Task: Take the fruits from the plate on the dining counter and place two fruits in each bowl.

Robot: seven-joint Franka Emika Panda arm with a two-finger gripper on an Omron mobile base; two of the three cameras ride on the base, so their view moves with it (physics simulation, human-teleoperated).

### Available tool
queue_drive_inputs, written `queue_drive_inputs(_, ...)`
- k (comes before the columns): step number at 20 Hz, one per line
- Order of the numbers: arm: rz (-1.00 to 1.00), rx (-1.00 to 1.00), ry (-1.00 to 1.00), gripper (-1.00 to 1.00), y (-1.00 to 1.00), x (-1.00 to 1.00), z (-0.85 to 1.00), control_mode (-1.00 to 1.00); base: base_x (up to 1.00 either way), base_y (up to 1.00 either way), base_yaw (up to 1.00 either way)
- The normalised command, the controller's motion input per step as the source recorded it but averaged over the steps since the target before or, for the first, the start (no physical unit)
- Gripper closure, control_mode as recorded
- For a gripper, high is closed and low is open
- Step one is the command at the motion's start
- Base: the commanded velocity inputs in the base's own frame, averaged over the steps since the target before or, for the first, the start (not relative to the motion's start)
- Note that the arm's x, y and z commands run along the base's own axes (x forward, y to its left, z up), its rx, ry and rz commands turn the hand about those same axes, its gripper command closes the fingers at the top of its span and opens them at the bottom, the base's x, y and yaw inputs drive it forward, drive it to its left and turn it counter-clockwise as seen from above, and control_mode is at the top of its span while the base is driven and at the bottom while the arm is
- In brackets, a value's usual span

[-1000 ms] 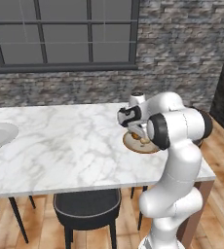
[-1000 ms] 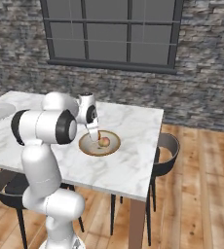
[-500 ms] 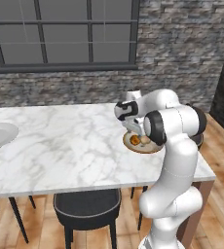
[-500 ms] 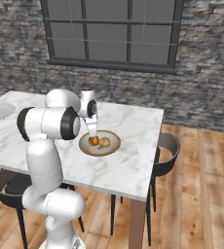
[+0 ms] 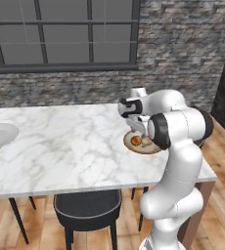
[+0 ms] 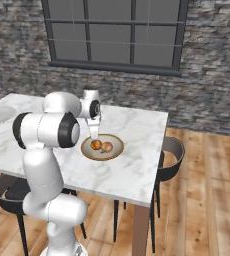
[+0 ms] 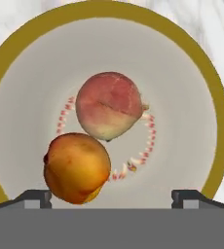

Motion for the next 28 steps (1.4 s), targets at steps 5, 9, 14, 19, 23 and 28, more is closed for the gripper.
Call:
queue_drive_inputs(5, 0.01, 0.01, -0.19, -1.0, -0.13, -0.99, 0.63, -1.0, 0.0, 0.0, 0.0)
queue_drive_inputs(9, 0.2, 0.0, -0.02, -1.0, 0.15, -1.0, 0.74, -1.0, 0.0, 0.0, 0.0)
queue_drive_inputs(14, 0.33, 0.0, -0.07, -1.0, 0.54, -0.99, 0.97, -1.0, 0.0, 0.0, 0.0)
queue_drive_inputs(19, 0.28, 0.0, -0.07, -1.0, 0.6, -0.69, 1.0, -1.0, 0.0, 0.0, 0.0)
queue_drive_inputs(23, 0.17, 0.01, -0.03, -1.0, 0.07, -0.64, 0.83, -1.0, 0.0, 0.0, 0.0)
queue_drive_inputs(28, 0.1, 0.04, -0.09, -1.0, 0.0, -0.86, 0.65, -1.0, 0.0, 0.0, 0.0)
